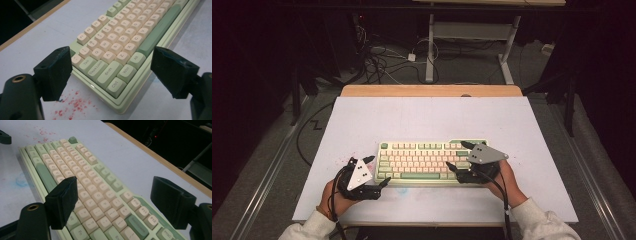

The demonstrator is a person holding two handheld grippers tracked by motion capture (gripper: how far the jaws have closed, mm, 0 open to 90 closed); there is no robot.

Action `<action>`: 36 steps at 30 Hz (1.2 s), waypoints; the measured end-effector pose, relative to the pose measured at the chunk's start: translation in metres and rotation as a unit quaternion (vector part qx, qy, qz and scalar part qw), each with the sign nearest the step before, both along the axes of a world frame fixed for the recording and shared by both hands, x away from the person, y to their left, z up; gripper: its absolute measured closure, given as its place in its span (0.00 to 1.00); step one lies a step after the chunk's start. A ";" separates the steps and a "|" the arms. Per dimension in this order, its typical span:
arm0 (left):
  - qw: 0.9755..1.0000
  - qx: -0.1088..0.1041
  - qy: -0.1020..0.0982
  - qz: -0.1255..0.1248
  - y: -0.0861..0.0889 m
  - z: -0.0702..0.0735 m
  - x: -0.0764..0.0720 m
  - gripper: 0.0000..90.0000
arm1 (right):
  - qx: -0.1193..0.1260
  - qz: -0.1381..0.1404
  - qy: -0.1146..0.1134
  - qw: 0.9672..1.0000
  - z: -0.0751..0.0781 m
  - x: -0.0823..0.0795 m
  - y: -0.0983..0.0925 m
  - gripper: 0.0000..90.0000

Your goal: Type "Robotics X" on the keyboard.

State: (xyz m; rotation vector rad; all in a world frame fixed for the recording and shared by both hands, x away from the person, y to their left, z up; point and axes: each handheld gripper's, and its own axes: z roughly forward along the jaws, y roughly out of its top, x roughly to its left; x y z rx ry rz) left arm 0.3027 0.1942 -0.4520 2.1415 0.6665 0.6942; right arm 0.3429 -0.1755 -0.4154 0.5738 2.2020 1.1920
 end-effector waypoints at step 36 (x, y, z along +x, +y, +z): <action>0.994 0.006 0.097 -0.059 -0.042 0.014 0.033 0.97 | -0.022 -0.036 -0.003 0.999 -0.013 -0.037 -0.051 0.26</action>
